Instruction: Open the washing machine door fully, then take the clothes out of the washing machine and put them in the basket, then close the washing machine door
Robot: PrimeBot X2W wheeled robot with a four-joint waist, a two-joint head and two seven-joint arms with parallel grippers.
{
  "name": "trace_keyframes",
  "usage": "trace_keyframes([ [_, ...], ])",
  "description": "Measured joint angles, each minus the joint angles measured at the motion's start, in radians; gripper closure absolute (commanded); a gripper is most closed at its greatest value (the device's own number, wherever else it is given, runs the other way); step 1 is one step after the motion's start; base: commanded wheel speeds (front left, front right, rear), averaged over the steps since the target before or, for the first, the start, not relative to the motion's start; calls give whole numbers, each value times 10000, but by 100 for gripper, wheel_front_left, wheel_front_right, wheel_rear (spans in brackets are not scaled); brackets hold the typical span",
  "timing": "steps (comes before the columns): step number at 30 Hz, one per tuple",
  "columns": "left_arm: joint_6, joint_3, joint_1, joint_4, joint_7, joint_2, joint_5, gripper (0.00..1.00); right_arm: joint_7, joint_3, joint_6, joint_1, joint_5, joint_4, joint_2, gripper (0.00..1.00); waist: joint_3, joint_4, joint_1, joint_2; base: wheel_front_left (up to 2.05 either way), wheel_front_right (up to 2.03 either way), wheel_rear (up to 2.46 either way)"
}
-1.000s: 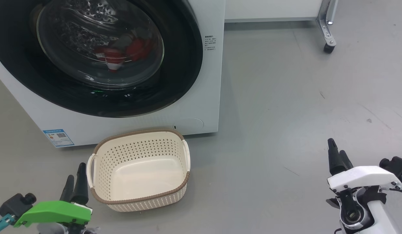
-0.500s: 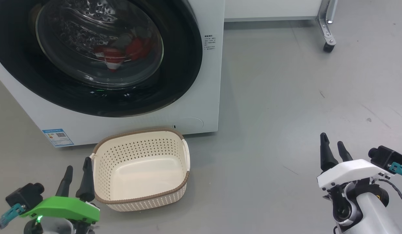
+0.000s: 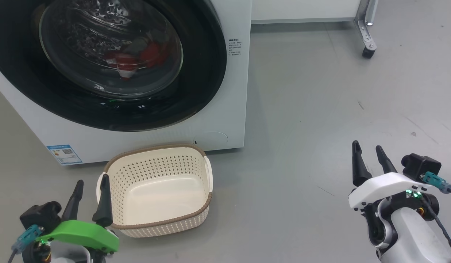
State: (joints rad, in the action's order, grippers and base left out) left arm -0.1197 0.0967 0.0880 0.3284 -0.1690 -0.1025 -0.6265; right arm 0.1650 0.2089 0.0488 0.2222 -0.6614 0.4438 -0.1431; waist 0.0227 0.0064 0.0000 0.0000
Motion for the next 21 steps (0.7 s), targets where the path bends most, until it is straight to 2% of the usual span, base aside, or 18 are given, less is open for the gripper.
trace_keyframes([
  [21,-2,-12,40,-81,-721,140,3108,0,709,663,-253,612,2732,443,-224,0,22,-22,0,0,0,0,0],
])
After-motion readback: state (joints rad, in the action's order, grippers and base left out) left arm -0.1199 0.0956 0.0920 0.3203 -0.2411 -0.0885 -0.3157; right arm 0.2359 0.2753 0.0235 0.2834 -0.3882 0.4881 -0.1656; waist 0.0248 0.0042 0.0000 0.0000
